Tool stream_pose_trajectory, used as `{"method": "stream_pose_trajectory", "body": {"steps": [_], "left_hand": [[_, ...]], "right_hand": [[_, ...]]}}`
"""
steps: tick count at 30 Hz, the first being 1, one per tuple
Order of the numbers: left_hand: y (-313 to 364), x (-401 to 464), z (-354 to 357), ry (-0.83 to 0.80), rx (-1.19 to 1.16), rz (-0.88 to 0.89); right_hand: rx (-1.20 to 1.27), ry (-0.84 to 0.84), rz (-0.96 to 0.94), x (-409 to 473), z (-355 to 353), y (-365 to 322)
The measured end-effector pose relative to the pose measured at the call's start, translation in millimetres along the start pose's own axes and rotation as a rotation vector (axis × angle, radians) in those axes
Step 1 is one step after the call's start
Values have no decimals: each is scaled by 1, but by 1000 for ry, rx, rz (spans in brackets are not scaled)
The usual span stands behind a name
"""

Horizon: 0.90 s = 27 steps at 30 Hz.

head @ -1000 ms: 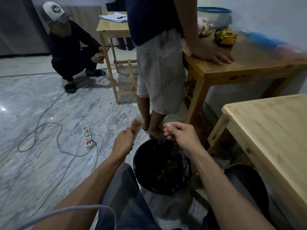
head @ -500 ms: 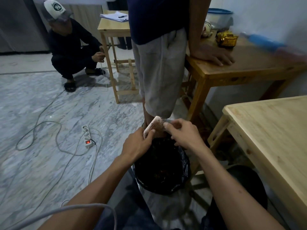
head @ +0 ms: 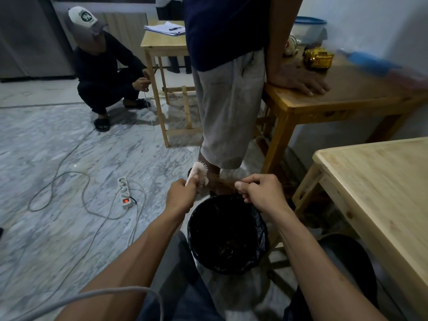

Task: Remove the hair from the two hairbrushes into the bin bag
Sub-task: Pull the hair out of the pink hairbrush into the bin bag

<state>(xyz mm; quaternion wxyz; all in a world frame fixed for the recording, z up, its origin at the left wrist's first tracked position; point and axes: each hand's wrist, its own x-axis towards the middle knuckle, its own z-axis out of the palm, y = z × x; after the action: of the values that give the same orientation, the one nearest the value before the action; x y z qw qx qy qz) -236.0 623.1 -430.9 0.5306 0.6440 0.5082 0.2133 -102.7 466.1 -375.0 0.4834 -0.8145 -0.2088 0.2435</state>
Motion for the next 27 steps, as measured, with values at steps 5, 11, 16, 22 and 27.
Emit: {"method": "stream_pose_trajectory", "body": {"steps": [5, 11, 16, 22, 27], "left_hand": [[-4, 14, -18, 70, -129, -157], [-3, 10, -22, 85, -209, -198], [5, 0, -18, -109, -267, -218], [22, -19, -2, -284, -190, -201], [43, -37, 9, -409, -121, -44]], "right_hand": [[82, 39, 71, -2, -17, 5], [141, 145, 104, 1, -23, 11], [-12, 49, 106, 3, -22, 11], [-269, -1, 52, 2, -13, 6], [65, -241, -27, -2, 0, 4]]}}
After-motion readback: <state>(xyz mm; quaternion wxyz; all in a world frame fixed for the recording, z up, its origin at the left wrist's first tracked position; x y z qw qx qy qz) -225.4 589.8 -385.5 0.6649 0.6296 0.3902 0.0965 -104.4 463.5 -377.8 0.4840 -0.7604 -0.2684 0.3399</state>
